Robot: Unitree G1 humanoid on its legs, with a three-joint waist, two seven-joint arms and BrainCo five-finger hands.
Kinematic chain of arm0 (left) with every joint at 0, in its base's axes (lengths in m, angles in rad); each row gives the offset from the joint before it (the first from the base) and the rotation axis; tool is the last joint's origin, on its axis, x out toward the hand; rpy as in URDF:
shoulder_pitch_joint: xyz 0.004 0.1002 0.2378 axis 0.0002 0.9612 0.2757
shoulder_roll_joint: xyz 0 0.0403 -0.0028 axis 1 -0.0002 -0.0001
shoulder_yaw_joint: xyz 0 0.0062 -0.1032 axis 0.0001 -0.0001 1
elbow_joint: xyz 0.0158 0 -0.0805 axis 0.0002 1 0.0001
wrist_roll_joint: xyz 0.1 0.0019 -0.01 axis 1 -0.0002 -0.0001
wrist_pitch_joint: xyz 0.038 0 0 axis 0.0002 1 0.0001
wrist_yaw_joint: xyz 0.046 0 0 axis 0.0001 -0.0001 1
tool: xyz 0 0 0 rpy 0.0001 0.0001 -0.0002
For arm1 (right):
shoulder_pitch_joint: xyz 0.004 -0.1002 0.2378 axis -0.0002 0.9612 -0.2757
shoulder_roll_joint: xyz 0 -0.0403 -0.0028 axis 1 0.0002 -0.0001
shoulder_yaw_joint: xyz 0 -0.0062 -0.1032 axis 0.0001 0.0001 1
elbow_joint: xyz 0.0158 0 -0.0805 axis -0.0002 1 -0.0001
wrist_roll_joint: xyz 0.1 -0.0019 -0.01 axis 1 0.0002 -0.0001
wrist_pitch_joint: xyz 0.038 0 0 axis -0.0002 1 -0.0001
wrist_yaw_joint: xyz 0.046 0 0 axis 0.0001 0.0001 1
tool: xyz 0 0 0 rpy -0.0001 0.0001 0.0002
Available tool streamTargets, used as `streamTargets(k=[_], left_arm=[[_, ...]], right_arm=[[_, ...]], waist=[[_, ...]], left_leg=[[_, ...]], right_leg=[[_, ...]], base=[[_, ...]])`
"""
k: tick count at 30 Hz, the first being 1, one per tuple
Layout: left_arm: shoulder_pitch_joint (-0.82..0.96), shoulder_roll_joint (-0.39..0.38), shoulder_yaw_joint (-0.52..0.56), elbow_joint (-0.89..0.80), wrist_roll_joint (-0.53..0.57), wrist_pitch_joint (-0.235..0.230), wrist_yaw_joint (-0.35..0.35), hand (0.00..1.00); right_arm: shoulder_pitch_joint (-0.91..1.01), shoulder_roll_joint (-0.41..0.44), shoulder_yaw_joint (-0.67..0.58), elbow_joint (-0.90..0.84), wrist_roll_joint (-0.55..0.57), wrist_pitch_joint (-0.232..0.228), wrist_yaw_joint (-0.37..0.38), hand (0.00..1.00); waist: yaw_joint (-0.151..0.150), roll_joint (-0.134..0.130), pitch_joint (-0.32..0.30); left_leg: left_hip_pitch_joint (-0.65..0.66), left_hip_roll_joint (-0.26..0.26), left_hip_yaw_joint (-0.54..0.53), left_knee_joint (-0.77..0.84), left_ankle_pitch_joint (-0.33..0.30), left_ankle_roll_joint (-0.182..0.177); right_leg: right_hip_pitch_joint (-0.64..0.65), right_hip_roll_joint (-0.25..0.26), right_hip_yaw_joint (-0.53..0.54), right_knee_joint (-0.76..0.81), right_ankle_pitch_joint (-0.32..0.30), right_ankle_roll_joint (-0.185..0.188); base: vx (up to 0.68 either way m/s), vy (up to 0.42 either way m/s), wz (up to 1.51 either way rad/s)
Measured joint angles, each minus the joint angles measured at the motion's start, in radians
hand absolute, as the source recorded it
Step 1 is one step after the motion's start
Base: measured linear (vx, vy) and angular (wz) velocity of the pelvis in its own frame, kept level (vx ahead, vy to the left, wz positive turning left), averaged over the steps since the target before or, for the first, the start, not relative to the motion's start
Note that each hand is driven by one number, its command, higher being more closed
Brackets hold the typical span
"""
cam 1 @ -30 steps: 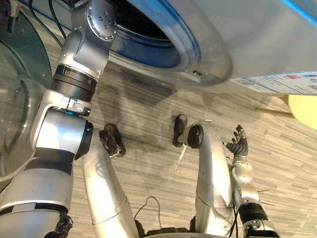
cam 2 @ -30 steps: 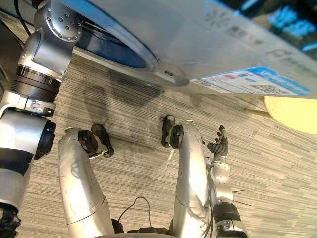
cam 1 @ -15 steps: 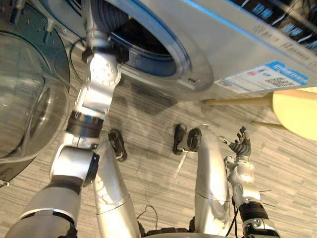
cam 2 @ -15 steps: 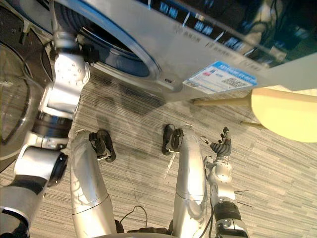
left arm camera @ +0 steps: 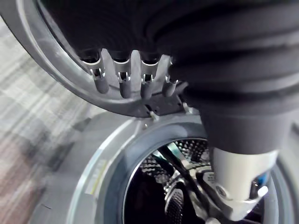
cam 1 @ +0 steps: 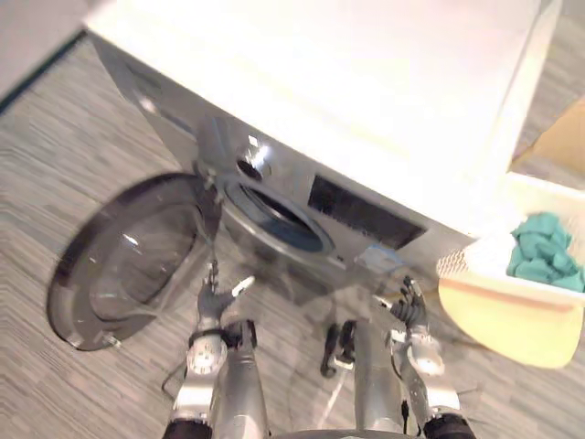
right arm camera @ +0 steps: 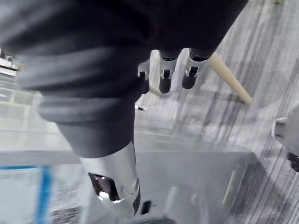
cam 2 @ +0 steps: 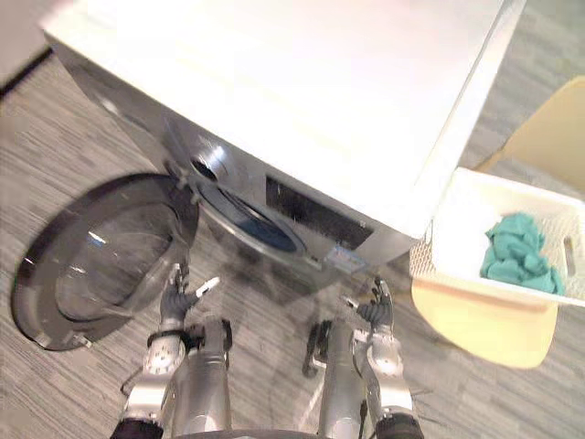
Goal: Pick up the laundry basket with both hands and put the clothes into the washing machine.
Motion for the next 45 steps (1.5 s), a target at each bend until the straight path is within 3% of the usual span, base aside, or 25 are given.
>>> streamTargets(k=[2,5,10,15,17,20,22,23,24,25,26,27,28,29,30,31,32,33,35,36,37,39,42,43,45], left_arm=[[0.021,-0.005,0.036,0.087,0.005,0.003,-0.015,0.00],[0.026,-0.008,0.065,0.218,0.038,0.013,-0.030,0.00],[0.017,-0.018,0.069,0.392,0.083,0.038,-0.055,0.00],[0.005,-0.053,0.087,0.431,0.087,0.041,-0.083,0.00],[-0.003,-0.060,0.088,0.440,0.088,0.041,-0.101,0.00],[-0.017,-0.046,0.091,0.453,0.089,0.041,-0.126,0.00],[-0.035,-0.028,0.093,0.452,0.093,0.043,-0.147,0.00],[-0.030,-0.013,0.093,0.445,0.096,0.043,-0.162,0.00],[-0.009,0.005,0.091,0.433,0.106,0.050,-0.186,0.00],[0.004,0.015,0.092,0.421,0.109,0.053,-0.193,0.00],[0.017,0.033,0.100,0.403,0.114,0.055,-0.207,0.00],[0.035,0.033,0.101,0.405,0.121,0.055,-0.226,0.00],[0.044,0.029,0.100,0.405,0.127,0.052,-0.231,0.00],[0.045,0.031,0.090,0.415,0.134,0.055,-0.227,0.00],[0.030,0.025,0.097,0.435,0.136,0.055,-0.218,0.00],[0.013,0.011,0.105,0.462,0.137,0.060,-0.198,0.00],[0.006,-0.004,0.128,0.484,0.137,0.062,-0.182,0.00],[0.012,-0.044,0.136,0.487,0.136,0.065,-0.172,0.00],[0.043,-0.079,0.143,0.463,0.128,0.053,-0.157,0.00],[0.062,-0.072,0.140,0.440,0.140,0.034,-0.152,0.00],[0.065,-0.057,0.129,0.437,0.145,0.025,-0.138,0.00],[0.069,-0.033,0.100,0.436,0.145,0.025,-0.138,0.00],[0.107,-0.017,0.058,0.430,0.144,0.034,-0.135,0.00],[0.103,-0.017,0.057,0.429,0.144,0.035,-0.135,0.00],[0.086,0.006,0.066,0.392,0.145,0.037,-0.129,0.00]], right_arm=[[0.025,-0.026,0.030,-0.086,0.000,0.015,0.009,0.00],[0.066,-0.041,0.004,-0.186,-0.012,-0.064,0.043,0.00],[0.075,-0.028,-0.141,0.206,0.090,-0.066,0.115,0.00],[-0.027,-0.084,-0.203,0.308,0.174,-0.068,0.106,0.00],[-0.070,-0.105,-0.256,0.344,0.180,-0.058,0.117,0.00],[-0.128,-0.165,-0.358,0.428,0.214,-0.026,0.157,0.00],[-0.176,-0.207,-0.424,0.468,0.236,0.002,0.180,0.00],[-0.192,-0.248,-0.468,0.518,0.239,0.014,0.198,0.00],[-0.198,-0.301,-0.499,0.581,0.239,0.029,0.211,0.00],[-0.199,-0.330,-0.505,0.612,0.238,0.033,0.216,0.00],[-0.230,-0.375,-0.505,0.649,0.237,0.045,0.217,0.00],[-0.306,-0.394,-0.482,0.654,0.237,0.065,0.195,0.00],[-0.363,-0.399,-0.433,0.648,0.237,0.074,0.191,0.00],[-0.408,-0.385,-0.266,0.587,0.256,0.058,0.175,0.00],[-0.403,-0.325,-0.203,0.482,0.252,0.028,0.133,0.00],[-0.400,-0.271,-0.206,0.408,0.184,0.027,0.094,0.00],[-0.364,-0.192,-0.205,0.319,0.132,0.030,0.069,0.00],[-0.272,-0.121,-0.202,0.186,0.051,0.072,0.050,0.00],[-0.109,-0.108,-0.181,0.046,-0.072,0.087,0.031,0.00],[-0.040,-0.107,-0.168,0.033,-0.209,0.063,-0.009,0.00],[-0.009,-0.105,-0.172,0.041,-0.210,0.060,-0.024,0.00],[0.030,-0.095,-0.163,0.062,-0.173,0.075,-0.023,0.00],[0.049,-0.057,-0.038,0.150,-0.134,0.071,-0.021,0.00],[0.049,-0.051,-0.029,0.162,-0.134,0.069,-0.021,0.00],[0.038,0.007,0.014,0.198,-0.124,0.062,-0.022,0.00]], waist=[[-0.001,0.006,-0.028],[-0.003,0.013,-0.070],[-0.023,0.033,-0.129],[-0.011,0.074,-0.141],[-0.005,0.083,-0.141],[-0.003,0.072,-0.133],[0.006,0.069,-0.113],[0.006,0.071,-0.108],[0.005,0.064,-0.110],[0.002,0.053,-0.109],[0.002,0.050,-0.091],[0.045,0.084,-0.096],[0.061,0.093,-0.091],[0.058,0.091,-0.097],[0.076,0.060,-0.114],[0.101,0.075,-0.109],[0.100,0.085,-0.109],[0.085,0.114,-0.100],[0.074,0.151,-0.078],[0.074,0.146,-0.068],[0.074,0.148,-0.056],[0.080,0.146,-0.042],[0.103,0.148,-0.027],[0.109,0.151,-0.022],[0.127,0.073,-0.042]], left_leg=[[0.099,0.001,0.034,-0.105,0.035,-0.003],[0.219,0.005,0.087,-0.231,0.072,-0.002],[0.391,0.000,0.138,-0.402,0.121,0.000],[0.461,-0.044,-0.012,-0.411,0.120,0.001],[0.492,-0.047,0.049,-0.456,0.119,0.001],[0.514,-0.039,0.184,-0.474,0.067,0.042],[0.514,-0.007,0.315,-0.479,0.054,0.052],[0.533,0.012,0.385,-0.479,0.055,0.053],[0.565,0.018,0.451,-0.461,0.049,0.049],[0.577,0.012,0.481,-0.441,0.038,0.045],[0.570,0.019,0.477,-0.417,0.011,0.078],[0.596,0.014,0.464,-0.504,-0.008,0.122],[0.614,0.018,0.501,-0.520,-0.004,0.120],[0.621,0.018,0.568,-0.506,-0.003,0.095],[0.617,0.029,0.619,-0.457,-0.006,0.029],[0.615,0.065,0.641,-0.434,-0.003,0.021],[0.615,0.096,0.645,-0.396,0.001,0.019],[0.618,0.151,0.629,-0.295,0.003,0.023],[0.573,0.235,0.544,-0.030,0.074,0.183],[0.482,0.232,0.415,0.125,0.123,0.261],[0.406,0.147,0.289,0.190,0.074,0.186],[0.339,0.044,0.215,0.160,0.039,0.129],[0.242,-0.063,0.205,-0.196,0.062,0.086],[0.233,-0.072,0.215,-0.263,0.114,0.155],[0.247,-0.127,0.254,-0.303,0.126,0.176]], right_leg=[[0.081,0.013,-0.001,-0.101,0.035,0.011],[0.176,0.037,0.009,-0.236,0.092,0.021],[0.344,0.070,0.023,-0.456,0.176,0.046],[0.396,0.114,0.150,-0.599,0.291,0.070],[0.392,0.125,0.223,-0.679,0.359,0.084],[0.363,0.145,0.304,-0.828,0.505,0.093],[0.326,0.083,0.034,-0.832,0.469,-0.027],[0.305,0.020,-0.203,-0.714,0.415,-0.083],[0.330,-0.031,-0.354,-0.584,0.364,-0.115],[0.348,-0.042,-0.402,-0.569,0.332,-0.102],[0.346,0.000,-0.373,-0.618,0.379,-0.099],[0.367,0.060,-0.395,-0.722,0.367,-0.149],[0.350,0.030,-0.450,-0.610,0.320,-0.178],[0.357,-0.045,-0.465,-0.444,0.244,-0.164],[0.385,-0.029,-0.409,-0.534,0.244,0.020],[0.366,0.020,-0.365,-0.549,0.268,-0.006],[0.376,0.055,-0.344,-0.583,0.271,-0.011],[0.414,0.093,-0.326,-0.600,0.264,-0.014],[0.491,0.143,-0.274,-0.637,0.249,-0.022],[0.519,0.153,-0.225,-0.668,0.239,-0.038],[0.535,0.151,-0.172,-0.687,0.236,-0.043],[0.563,0.151,-0.126,-0.724,0.237,-0.043],[0.643,0.173,-0.074,-0.821,0.263,-0.006],[0.659,0.180,-0.071,-0.839,0.263,0.002],[0.694,0.129,-0.061,-0.925,0.298,0.057]], base=[[0.22,0.037,-0.17],[0.17,0.047,-0.26],[0.18,0.067,-0.24],[0.02,0.060,-0.71],[-0.08,0.139,-1.21],[-0.16,0.145,-1.55],[-0.30,0.052,-1.87],[-0.20,-0.009,-1.74],[-0.08,0.021,-1.63],[-0.05,0.007,-1.59],[-0.13,-0.026,-2.16],[-0.17,-0.052,-2.62],[-0.15,-0.069,-2.76],[0.02,-0.089,-2.23],[0.06,-0.138,-2.07],[0.13,-0.230,-1.71],[0.14,-0.260,-1.28],[0.21,-0.259,-0.91],[0.17,-0.151,-0.83],[0.16,-0.020,-1.26],[0.19,0.013,-1.31],[0.28,0.050,-1.26],[0.38,0.120,-1.33],[0.43,0.139,-0.58],[0.51,0.091,0.10]])
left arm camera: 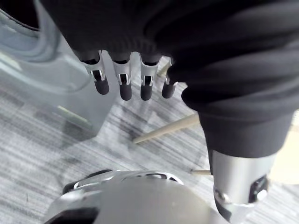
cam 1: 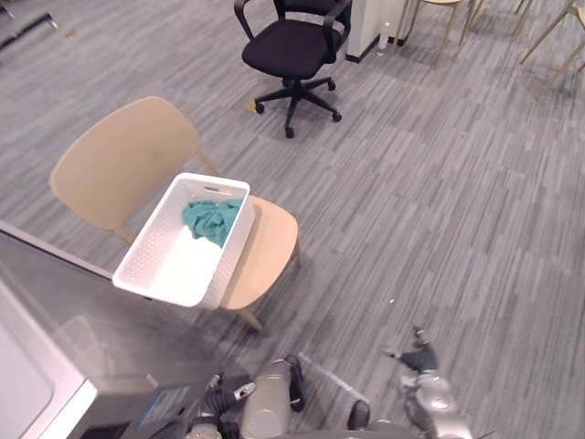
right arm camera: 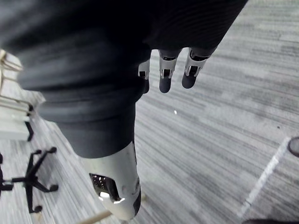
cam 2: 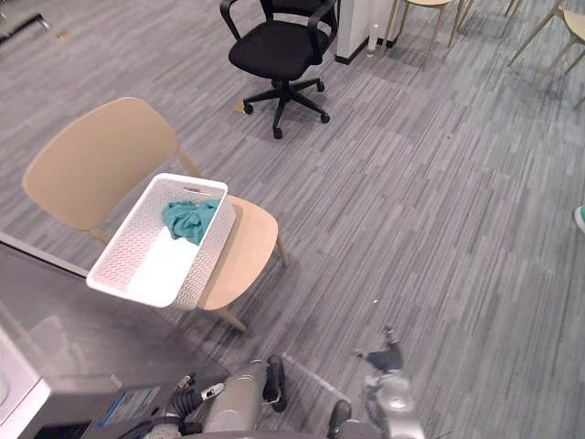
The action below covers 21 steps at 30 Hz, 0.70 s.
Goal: Pick up the laundry basket with both hands and put the clothes into the washing machine.
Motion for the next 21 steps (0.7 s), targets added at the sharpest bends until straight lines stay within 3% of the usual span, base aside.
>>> streamTargets(k=[1,2,3,4,5,6,7,8,9,12,14,15,16,17,18,19,20,21], left_arm=[[-0.002,0.000,0.004,-0.015,0.000,-0.002,0.008,0.00],[-0.003,-0.013,0.039,-0.024,-0.001,-0.002,0.012,0.00],[0.011,-0.041,0.059,-0.017,-0.004,0.011,0.021,0.00],[0.015,-0.039,0.061,-0.013,-0.011,0.017,0.025,0.00],[0.019,-0.028,0.046,-0.006,-0.026,0.026,0.021,0.00],[0.020,-0.021,0.042,-0.001,-0.079,0.055,-0.020,0.00],[0.029,-0.009,0.036,0.002,-0.090,0.071,-0.033,0.00],[0.051,-0.001,0.019,0.003,-0.081,0.071,-0.012,0.00],[0.059,-0.003,0.010,-0.001,-0.070,0.065,0.022,0.00],[0.052,-0.004,-0.002,-0.037,-0.068,0.056,0.054,0.00],[0.014,-0.018,0.000,-0.060,-0.065,0.041,0.055,0.00],[-0.017,-0.028,0.000,-0.061,-0.059,0.037,0.058,0.00],[-0.028,-0.034,-0.001,-0.060,-0.057,0.037,0.058,0.00],[-0.041,-0.042,-0.001,-0.076,-0.057,0.038,0.064,0.00],[-0.051,-0.067,0.008,-0.070,-0.058,0.040,0.071,0.00],[-0.044,-0.096,0.009,-0.078,-0.058,0.037,0.073,0.00],[-0.029,-0.127,0.003,-0.080,-0.056,0.031,0.075,0.00],[-0.028,-0.127,-0.016,-0.081,-0.060,0.032,0.074,0.00]], right_arm=[[-0.008,-0.001,0.008,0.002,0.007,-0.004,0.000,0.00],[-0.038,0.002,0.009,0.010,0.009,-0.006,0.002,0.00],[-0.034,-0.008,0.009,0.011,0.009,-0.013,0.002,0.00],[-0.034,-0.011,0.006,0.012,0.009,-0.016,0.001,0.00],[-0.037,-0.011,-0.002,0.018,0.008,-0.017,0.001,0.00],[-0.037,-0.009,-0.001,0.018,0.007,-0.017,0.003,0.00],[-0.037,-0.004,0.001,0.018,0.007,-0.017,0.003,0.00],[-0.034,0.002,0.007,0.017,0.007,-0.019,0.006,0.00],[-0.029,0.000,0.005,0.012,0.007,-0.021,0.006,0.00],[0.009,-0.022,-0.009,-0.065,0.007,-0.021,0.016,0.00],[0.046,-0.027,-0.041,-0.162,0.012,-0.027,0.024,0.00],[0.061,-0.028,-0.052,-0.200,0.020,-0.038,0.023,0.00],[0.069,-0.026,-0.059,-0.210,0.024,-0.041,0.022,0.00],[0.097,-0.017,-0.072,-0.241,0.033,-0.038,0.020,0.00],[0.102,-0.022,-0.075,-0.249,0.041,-0.034,0.018,0.00],[0.107,-0.043,-0.080,-0.258,0.048,-0.030,0.016,0.00],[0.105,-0.058,-0.080,-0.287,-0.038,-0.030,-0.018,0.00],[0.100,-0.059,-0.084,-0.322,-0.003,-0.039,-0.025,0.00]], waist=[[0.001,-0.001,0.004],[0.009,-0.002,0.015],[0.019,0.013,0.009],[0.023,0.007,0.011],[0.022,-0.007,0.015],[0.011,-0.012,0.018],[0.001,-0.020,0.023],[-0.009,-0.026,0.029],[-0.025,-0.024,0.029],[-0.033,-0.024,0.027],[-0.054,-0.023,0.027],[-0.080,-0.022,0.026],[-0.085,-0.024,0.024],[-0.085,-0.044,0.018],[-0.082,-0.019,0.020],[-0.070,-0.004,0.016],[-0.066,0.017,0.003],[-0.079,0.027,-0.003]], left_leg=[[-0.030,0.009,0.003,0.055,-0.006,0.010],[-0.091,0.005,0.015,0.164,-0.044,0.057],[-0.040,-0.007,0.011,0.085,-0.076,0.070],[-0.007,-0.024,0.012,0.068,-0.101,0.070],[0.044,-0.064,-0.005,0.040,-0.113,0.083],[0.085,-0.091,-0.035,0.022,-0.120,0.094],[0.131,-0.111,-0.065,0.005,-0.124,0.099],[0.198,-0.129,-0.111,-0.022,-0.126,0.103],[0.261,-0.138,-0.168,-0.055,-0.126,0.103],[0.330,-0.152,-0.293,-0.095,-0.125,0.102],[0.332,-0.156,-0.421,-0.084,-0.127,0.099],[0.320,-0.154,-0.512,-0.049,-0.142,0.064],[0.313,-0.155,-0.540,-0.029,-0.155,0.036],[0.299,-0.168,-0.583,0.008,-0.194,-0.036],[0.299,-0.159,-0.609,0.025,-0.215,-0.065],[0.286,-0.138,-0.633,0.034,-0.210,-0.077],[0.266,-0.117,-0.662,0.024,-0.183,-0.109],[0.249,-0.098,-0.684,0.006,-0.145,-0.132]], right_leg=[[0.007,-0.001,-0.007,-0.014,0.011,0.011],[0.032,-0.009,-0.013,-0.011,0.000,0.036],[0.029,-0.022,-0.018,0.096,-0.060,0.090],[0.010,-0.043,-0.013,0.196,-0.102,0.112],[-0.074,-0.105,0.012,0.470,-0.123,0.137],[-0.148,-0.137,0.037,0.683,-0.058,0.145],[-0.206,-0.161,0.057,0.854,-0.034,0.129],[-0.266,-0.177,0.065,1.024,-0.062,0.080],[-0.303,-0.184,0.060,1.076,-0.090,0.035],[-0.364,-0.187,0.039,0.941,-0.142,0.005],[-0.425,-0.126,0.156,0.737,-0.160,0.001],[-0.439,-0.053,0.352,0.595,-0.153,0.013],[-0.429,-0.031,0.437,0.538,-0.139,0.035],[-0.405,-0.032,0.551,0.436,-0.045,0.092],[-0.403,-0.026,0.516,0.485,-0.066,0.103],[-0.395,-0.022,0.472,0.507,-0.088,0.083],[-0.389,-0.030,0.398,0.515,-0.103,0.059],[-0.368,-0.046,0.318,0.511,-0.114,0.039]], base=[[0.45,0.129,0.58],[0.41,0.179,0.48],[0.44,0.216,0.49],[0.49,0.219,0.67],[0.51,0.225,0.92],[0.50,0.185,1.17],[0.50,0.094,1.33],[0.56,-0.012,1.51],[0.54,-0.054,1.45],[0.40,-0.130,1.46],[0.35,-0.264,1.97],[0.34,-0.343,2.09],[0.41,-0.469,2.42],[0.26,-0.381,1.75],[0.29,-0.450,1.65],[0.23,-0.406,1.32],[0.24,-0.434,1.71],[0.17,-0.361,1.68]])
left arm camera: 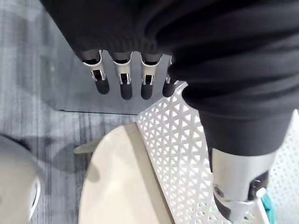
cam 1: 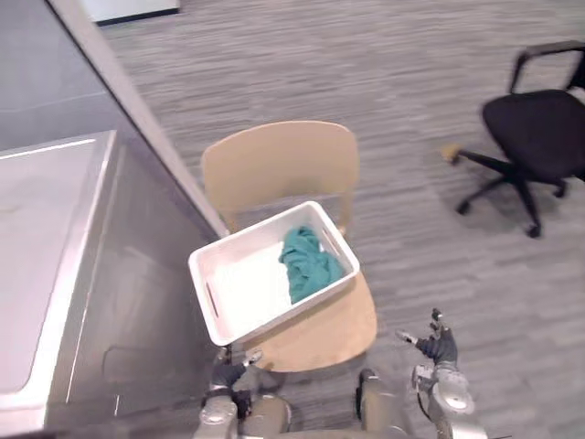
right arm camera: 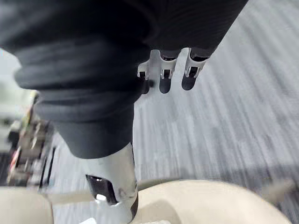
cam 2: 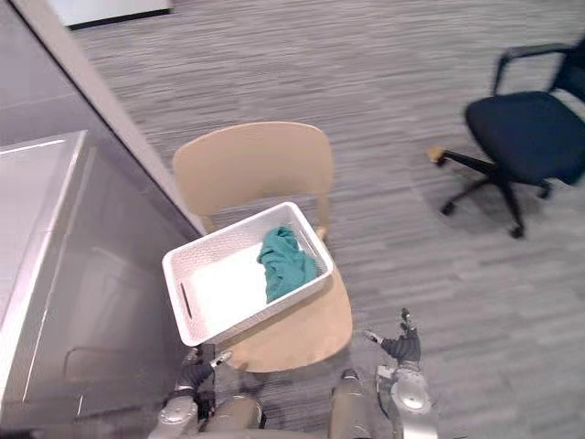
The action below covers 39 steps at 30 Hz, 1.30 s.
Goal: Pick up the laundry basket with both hands and put the clothes into the washing machine.
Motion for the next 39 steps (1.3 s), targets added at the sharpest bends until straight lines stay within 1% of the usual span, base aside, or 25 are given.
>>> streamTargets(k=[1,2,3,4,5,6,7,8,10,12,13,15,17,18,20,22,25,27,28,30,32,33,36,38,39], left_arm=[[-0.003,0.000,0.003,-0.003,-0.001,0.000,0.001,0.00],[-0.004,0.000,0.008,-0.014,-0.010,-0.001,0.001,0.00],[-0.003,-0.004,0.007,-0.018,-0.013,-0.007,0.001,0.00],[-0.003,-0.002,0.007,-0.019,-0.016,-0.007,0.001,0.00],[0.000,-0.001,0.007,-0.020,-0.019,-0.006,0.001,0.00],[0.010,0.000,0.006,-0.022,-0.018,-0.006,0.001,0.00],[0.014,-0.001,0.006,-0.026,-0.018,-0.006,0.002,0.00],[0.024,-0.005,0.004,-0.035,-0.018,-0.006,0.002,0.00],[0.028,0.002,0.003,-0.030,-0.017,-0.005,0.002,0.00],[0.036,0.016,0.001,-0.014,-0.017,-0.005,0.001,0.00],[0.037,0.028,-0.004,-0.004,-0.012,-0.007,0.000,0.00],[0.038,0.048,-0.008,0.027,-0.005,-0.013,-0.001,0.00],[0.034,0.072,-0.034,0.054,0.007,-0.016,-0.002,0.00],[0.033,0.080,-0.045,0.058,0.015,-0.021,-0.003,0.00],[0.033,0.084,-0.048,0.069,0.022,-0.029,-0.007,0.00],[0.030,0.101,-0.071,0.077,0.028,-0.042,-0.023,0.00],[0.030,0.119,-0.081,0.079,0.030,-0.056,-0.023,0.00],[0.020,0.133,-0.077,0.075,0.029,-0.062,-0.022,0.00],[0.013,0.136,-0.076,0.075,0.029,-0.062,-0.022,0.00],[-0.008,0.153,-0.069,0.076,0.029,-0.062,-0.021,0.00],[-0.004,0.164,-0.069,0.092,0.029,-0.060,-0.020,0.00],[-0.004,0.166,-0.068,0.101,0.029,-0.060,-0.018,0.00],[-0.007,0.164,-0.068,0.106,0.024,-0.060,-0.011,0.00],[-0.016,0.165,-0.068,0.105,0.017,-0.060,0.002,0.00],[-0.035,0.166,-0.068,0.104,0.009,-0.061,0.006,0.00]], right_arm=[[-0.003,0.001,0.000,-0.008,0.021,-0.007,0.000,0.00],[-0.003,0.004,-0.001,-0.017,0.053,-0.014,0.003,0.00],[0.000,0.013,-0.002,-0.022,0.081,-0.014,0.003,0.00],[0.002,0.020,-0.003,-0.027,0.096,-0.014,0.003,0.00],[0.001,0.036,-0.015,-0.034,0.110,-0.017,0.003,0.00],[-0.005,0.051,-0.029,-0.036,0.130,-0.020,0.002,0.00],[-0.007,0.055,-0.032,-0.038,0.136,-0.020,0.001,0.00],[-0.008,0.056,-0.038,-0.047,0.137,-0.019,0.000,0.00],[-0.008,0.065,-0.039,-0.076,0.127,-0.017,-0.005,0.00],[-0.016,0.071,-0.040,-0.090,0.101,-0.016,-0.021,0.00],[-0.009,0.069,-0.038,-0.120,0.058,-0.016,-0.021,0.00],[-0.008,0.052,-0.035,-0.155,-0.019,-0.022,-0.019,0.00],[-0.028,0.005,-0.035,-0.153,-0.082,-0.024,-0.012,0.00],[-0.053,-0.048,-0.029,-0.129,-0.125,-0.025,0.007,0.00],[-0.079,-0.104,-0.013,-0.088,-0.164,-0.025,0.028,0.00],[-0.131,-0.190,0.023,-0.010,-0.201,-0.025,0.051,0.00],[-0.188,-0.261,0.067,0.062,-0.227,-0.026,0.072,0.00],[-0.290,-0.333,0.128,0.136,-0.240,-0.026,0.083,0.00],[-0.316,-0.348,0.139,0.152,-0.249,-0.026,0.090,0.00],[-0.419,-0.388,0.182,0.228,-0.264,-0.026,0.091,0.00],[-0.491,-0.414,0.215,0.293,-0.265,-0.026,0.091,0.00],[-0.538,-0.441,0.241,0.333,-0.266,-0.025,0.091,0.00],[-0.674,-0.490,0.276,0.409,-0.273,-0.023,0.083,0.00],[-0.736,-0.507,0.297,0.443,-0.281,-0.021,0.068,0.00],[-0.785,-0.521,0.315,0.473,-0.288,-0.020,0.054,0.00]], waist=[[0.001,0.000,0.000],[0.002,0.005,-0.003],[0.001,-0.007,0.003],[0.001,-0.004,0.000],[0.003,-0.019,0.001],[0.004,-0.017,-0.006],[0.003,-0.010,-0.014],[0.004,-0.013,-0.018],[0.004,-0.013,-0.020],[0.004,-0.028,-0.028],[0.003,-0.040,-0.039],[0.003,-0.051,-0.063],[0.001,-0.055,-0.074],[0.001,-0.053,-0.074],[0.001,-0.053,-0.074],[0.000,-0.050,-0.072],[0.003,-0.043,-0.066],[0.006,-0.026,-0.034],[0.008,-0.021,-0.021],[0.032,-0.003,0.033],[0.044,0.007,0.062],[0.060,0.008,0.083],[0.061,0.008,0.141],[0.065,0.008,0.166],[0.077,0.007,0.187]], left_leg=[[-0.001,0.013,0.007,-0.012,0.022,-0.009],[-0.011,0.040,0.047,-0.026,0.063,-0.030],[-0.020,0.076,0.145,-0.031,0.102,-0.029],[-0.019,0.092,0.211,-0.032,0.117,-0.017],[-0.021,0.129,0.357,-0.045,0.137,0.011],[-0.019,0.157,0.479,-0.072,0.146,0.025],[-0.018,0.161,0.512,-0.090,0.149,0.028],[-0.018,0.159,0.538,-0.134,0.157,0.026],[-0.012,0.153,0.538,-0.182,0.160,0.021],[0.020,0.144,0.544,-0.233,0.176,0.008],[0.041,0.133,0.552,-0.264,0.193,0.012],[0.053,0.116,0.554,-0.311,0.225,0.017],[0.053,0.108,0.553,-0.344,0.249,0.021],[0.052,0.106,0.552,-0.362,0.263,0.022],[0.052,0.103,0.549,-0.374,0.275,0.026],[0.044,0.093,0.521,-0.403,0.301,0.028],[0.014,0.087,0.478,-0.429,0.330,0.027],[-0.052,0.085,0.437,-0.430,0.362,0.026],[-0.067,0.085,0.429,-0.431,0.369,0.025],[-0.112,0.084,0.402,-0.432,0.388,0.025],[-0.147,0.081,0.383,-0.433,0.399,0.021],[-0.164,0.073,0.368,-0.442,0.404,0.027],[-0.206,0.053,0.342,-0.466,0.444,0.033],[-0.229,0.051,0.340,-0.466,0.459,0.037],[-0.249,0.048,0.342,-0.466,0.470,0.032]], right_leg=[[0.017,-0.007,-0.037,-0.006,-0.005,-0.009],[0.065,-0.016,-0.108,-0.028,-0.009,-0.017],[0.124,-0.026,-0.178,-0.060,-0.011,-0.028],[0.150,-0.031,-0.211,-0.075,-0.012,-0.034],[0.190,-0.038,-0.268,-0.103,-0.016,-0.041],[0.216,-0.041,-0.314,-0.128,-0.016,-0.042],[0.222,-0.042,-0.329,-0.139,-0.016,-0.043],[0.228,-0.043,-0.351,-0.164,-0.016,-0.043],[0.228,-0.042,-0.362,-0.184,-0.010,-0.045],[0.254,-0.039,-0.361,-0.221,0.011,-0.041],[0.269,-0.038,-0.358,-0.247,0.023,-0.036],[0.279,-0.035,-0.354,-0.294,0.054,-0.035],[0.282,-0.030,-0.350,-0.341,0.086,-0.035],[0.287,-0.024,-0.349,-0.375,0.112,-0.035],[0.296,-0.020,-0.353,-0.401,0.134,-0.035],[0.293,-0.020,-0.370,-0.408,0.144,-0.037],[0.273,-0.020,-0.401,-0.405,0.148,-0.038],[0.219,-0.019,-0.425,-0.386,0.155,-0.042],[0.204,-0.020,-0.427,-0.378,0.155,-0.043],[0.153,-0.021,-0.433,-0.344,0.150,-0.043],[0.115,-0.027,-0.440,-0.316,0.145,-0.049],[0.078,-0.041,-0.440,-0.277,0.135,-0.052],[-0.007,-0.080,-0.444,-0.177,0.106,-0.058],[-0.044,-0.093,-0.440,-0.142,0.100,-0.058],[-0.079,-0.102,-0.433,-0.115,0.096,-0.063]], base=[[0.15,-0.363,1.90],[0.12,-0.335,1.88],[0.10,-0.309,1.86],[0.08,-0.260,1.67],[0.06,-0.168,1.43],[0.05,-0.118,1.29],[0.03,-0.035,1.03],[0.01,0.003,0.68],[0.01,0.036,0.36],[0.01,0.061,0.04],[0.01,0.037,-0.02],[-0.01,0.038,-0.05],[-0.05,0.039,-0.05],[-0.06,0.034,-0.02],[-0.09,0.031,0.08],[-0.13,0.034,0.30],[-0.16,0.022,0.46],[-0.25,0.036,0.44],[-0.23,0.031,0.34],[-0.23,0.019,0.22],[-0.18,0.005,0.20],[-0.15,0.003,0.20],[-0.11,-0.005,0.22],[-0.06,-0.041,0.05],[-0.04,-0.045,-0.02]])
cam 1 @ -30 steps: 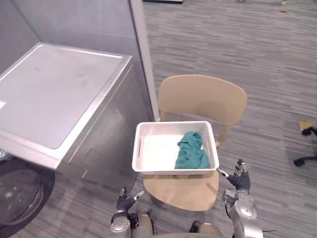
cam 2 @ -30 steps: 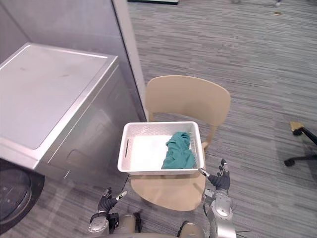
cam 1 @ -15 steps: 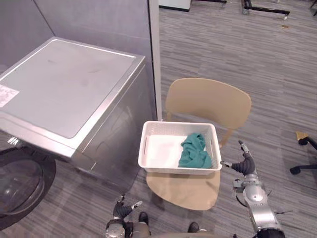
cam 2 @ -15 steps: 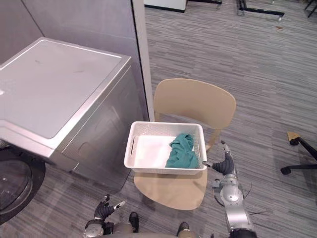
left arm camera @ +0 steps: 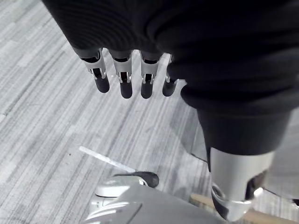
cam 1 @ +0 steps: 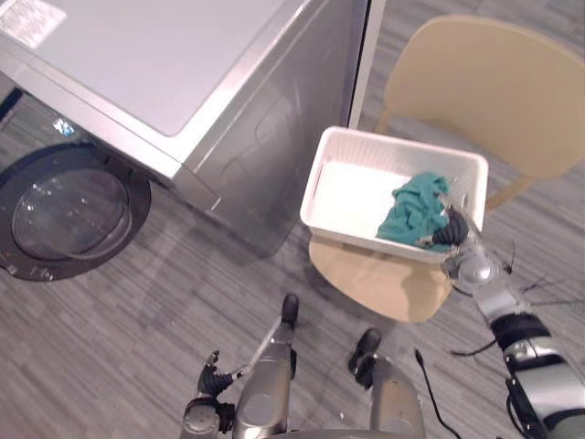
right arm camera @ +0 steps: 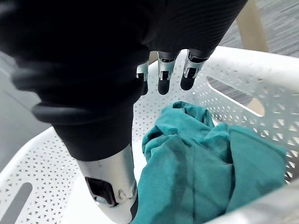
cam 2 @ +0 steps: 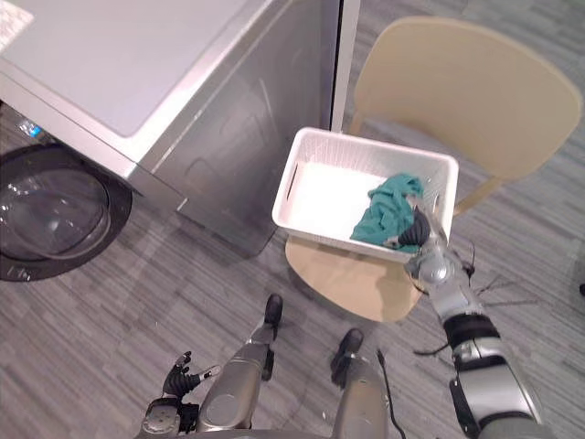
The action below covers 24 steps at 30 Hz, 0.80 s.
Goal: Pick up the laundry basket with both hands and put the clothes into the washing machine.
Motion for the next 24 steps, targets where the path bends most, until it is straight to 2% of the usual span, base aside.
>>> streamTargets(k=[3,11,12,15,19,24], left_arm=[[-0.036,-0.001,0.000,-0.030,-0.021,-0.006,0.018,0.00],[-0.128,-0.023,0.000,-0.098,-0.071,-0.024,0.040,0.00],[-0.134,-0.035,-0.002,-0.114,-0.078,-0.030,0.040,0.00],[-0.168,-0.054,-0.003,-0.129,-0.080,-0.031,0.039,0.00],[-0.172,-0.054,-0.002,-0.167,-0.080,-0.030,0.039,0.00],[-0.173,-0.066,0.003,-0.186,-0.100,-0.028,0.039,0.00]], right_arm=[[-0.115,-0.021,0.038,0.068,0.000,0.010,-0.014,0.00],[-0.284,-0.058,0.144,0.089,0.042,0.039,-0.046,0.00],[-0.307,-0.062,0.157,0.089,0.045,0.039,-0.046,1.00],[-0.351,-0.077,0.251,0.104,0.045,0.043,-0.037,1.00],[-0.395,-0.079,0.295,0.103,0.044,0.044,-0.028,1.00],[-0.382,-0.058,0.270,0.029,0.200,0.044,-0.025,1.00]], waist=[[0.009,-0.001,0.041],[0.002,-0.012,0.066],[0.000,-0.012,0.067],[0.000,-0.013,0.074],[0.000,-0.017,0.084],[0.003,-0.019,0.086]], left_leg=[[-0.052,-0.004,0.001,0.000,0.021,-0.004],[-0.165,0.004,0.000,-0.024,0.049,-0.015],[-0.192,0.003,-0.004,-0.024,0.054,-0.022],[-0.241,-0.003,-0.018,-0.023,0.064,-0.024],[-0.254,-0.010,-0.033,-0.016,0.067,-0.028],[-0.257,-0.011,-0.030,0.002,0.062,-0.027]], right_leg=[[-0.079,-0.012,0.014,0.054,-0.013,-0.006],[-0.229,-0.028,0.013,0.118,-0.032,-0.026],[-0.257,-0.031,0.008,0.128,-0.034,-0.029],[-0.304,-0.048,-0.014,0.163,-0.051,-0.036],[-0.310,-0.061,-0.028,0.186,-0.072,-0.039],[-0.304,-0.061,-0.025,0.186,-0.074,-0.039]], base=[[-0.03,-0.070,-0.03],[-0.01,-0.068,0.00],[-0.01,-0.060,0.09],[0.00,-0.053,0.20],[0.02,-0.061,0.23],[0.02,-0.051,0.01]])
